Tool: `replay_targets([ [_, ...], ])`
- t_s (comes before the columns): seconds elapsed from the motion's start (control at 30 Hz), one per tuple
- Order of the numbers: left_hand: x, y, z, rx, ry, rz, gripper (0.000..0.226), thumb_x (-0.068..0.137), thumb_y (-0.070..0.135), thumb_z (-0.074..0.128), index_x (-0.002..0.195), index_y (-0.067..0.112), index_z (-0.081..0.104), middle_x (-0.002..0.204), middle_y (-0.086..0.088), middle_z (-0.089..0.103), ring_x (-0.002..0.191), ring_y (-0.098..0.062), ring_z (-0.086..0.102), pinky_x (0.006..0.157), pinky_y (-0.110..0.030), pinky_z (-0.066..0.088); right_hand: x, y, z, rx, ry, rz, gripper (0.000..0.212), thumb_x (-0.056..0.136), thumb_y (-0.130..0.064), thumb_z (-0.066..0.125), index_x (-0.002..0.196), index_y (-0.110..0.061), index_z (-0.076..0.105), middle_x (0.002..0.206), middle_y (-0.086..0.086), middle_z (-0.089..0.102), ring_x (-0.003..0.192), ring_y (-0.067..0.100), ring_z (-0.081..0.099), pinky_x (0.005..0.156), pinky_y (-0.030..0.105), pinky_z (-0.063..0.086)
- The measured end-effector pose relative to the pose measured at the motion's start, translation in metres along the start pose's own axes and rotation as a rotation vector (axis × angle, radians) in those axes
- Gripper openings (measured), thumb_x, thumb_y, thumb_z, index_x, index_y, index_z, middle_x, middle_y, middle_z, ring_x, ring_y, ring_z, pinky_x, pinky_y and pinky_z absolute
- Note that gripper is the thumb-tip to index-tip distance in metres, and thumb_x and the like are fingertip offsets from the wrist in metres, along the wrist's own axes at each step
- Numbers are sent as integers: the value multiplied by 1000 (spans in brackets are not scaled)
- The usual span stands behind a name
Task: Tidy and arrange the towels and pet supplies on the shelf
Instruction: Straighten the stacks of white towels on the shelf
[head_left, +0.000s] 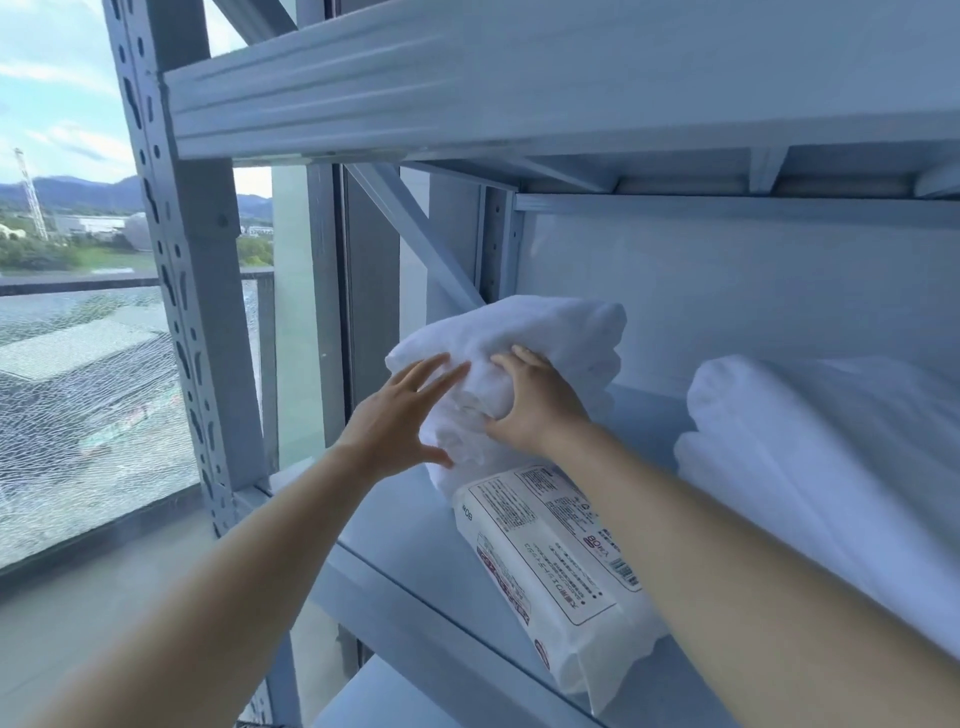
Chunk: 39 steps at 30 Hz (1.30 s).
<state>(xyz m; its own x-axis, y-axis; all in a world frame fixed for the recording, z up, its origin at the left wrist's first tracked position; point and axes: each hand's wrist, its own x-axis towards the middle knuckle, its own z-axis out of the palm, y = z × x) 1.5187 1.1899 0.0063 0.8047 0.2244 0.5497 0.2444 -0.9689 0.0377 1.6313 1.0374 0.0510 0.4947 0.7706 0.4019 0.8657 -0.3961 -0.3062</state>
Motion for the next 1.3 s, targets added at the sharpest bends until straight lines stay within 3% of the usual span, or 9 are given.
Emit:
replay_targets([
  [0.2,13,19,9,36,3,19,102,65,53,75,144,46,11,153,15,14,139,-13,18,89,-40,50,2,17,-10,-60,-15,62,75,76,-42,71,138,-22,33,153,-1,22,141,16,18,108,41,34],
  [0.37,11,-8,-7,78,-68,94,94,74,31,75,143,48,14,153,19,16,138,-13,25,88,-38,51,0,15,-8,-85,-29,77,80,78,-41,68,144,-23,27,156,-2,11,144,14,10,111,39,30],
  [0.47,5,-18,-10,104,-5,36,90,78,23,73,144,44,16,154,14,17,137,-16,29,88,-37,49,-3,8,-2,-70,-31,88,92,75,-39,71,147,-18,18,157,-1,5,144,15,4,113,38,27],
  [0.7,7,-1,4,79,40,24,98,71,31,78,147,37,16,155,6,17,140,-20,24,89,-40,49,-10,12,4,-56,-28,83,96,76,-34,71,149,-20,10,157,-2,0,144,17,0,114,37,24],
  [0.87,14,19,19,87,119,-24,101,62,27,85,145,32,27,148,0,34,133,-27,36,69,-39,55,-14,22,2,-59,3,116,90,79,-31,68,148,-24,12,157,-7,1,144,14,1,112,36,27],
  [0.97,14,31,26,74,140,-32,98,62,23,85,144,29,31,146,-2,38,131,-30,38,66,-39,54,-16,27,1,-96,22,154,86,82,-28,65,148,-26,11,157,-7,1,144,14,2,108,37,31],
  [1.13,8,37,16,61,68,-62,85,77,29,73,146,34,22,153,5,23,139,-23,24,77,-37,52,-19,21,2,-113,24,190,84,86,-19,62,148,-26,7,157,-7,-1,144,19,3,105,36,33],
  [1.23,-2,36,4,-26,29,-98,73,83,31,67,143,39,26,151,12,24,135,-17,29,77,-37,53,-25,15,2,-76,45,178,82,86,-19,63,149,-24,10,157,-4,4,144,20,8,106,35,33],
  [1.3,-9,40,-4,-138,-4,-137,65,86,31,64,141,39,30,150,12,26,132,-16,34,86,-38,50,-34,13,0,-29,55,142,75,87,-19,62,148,-23,17,156,-2,10,142,19,13,106,35,33],
])
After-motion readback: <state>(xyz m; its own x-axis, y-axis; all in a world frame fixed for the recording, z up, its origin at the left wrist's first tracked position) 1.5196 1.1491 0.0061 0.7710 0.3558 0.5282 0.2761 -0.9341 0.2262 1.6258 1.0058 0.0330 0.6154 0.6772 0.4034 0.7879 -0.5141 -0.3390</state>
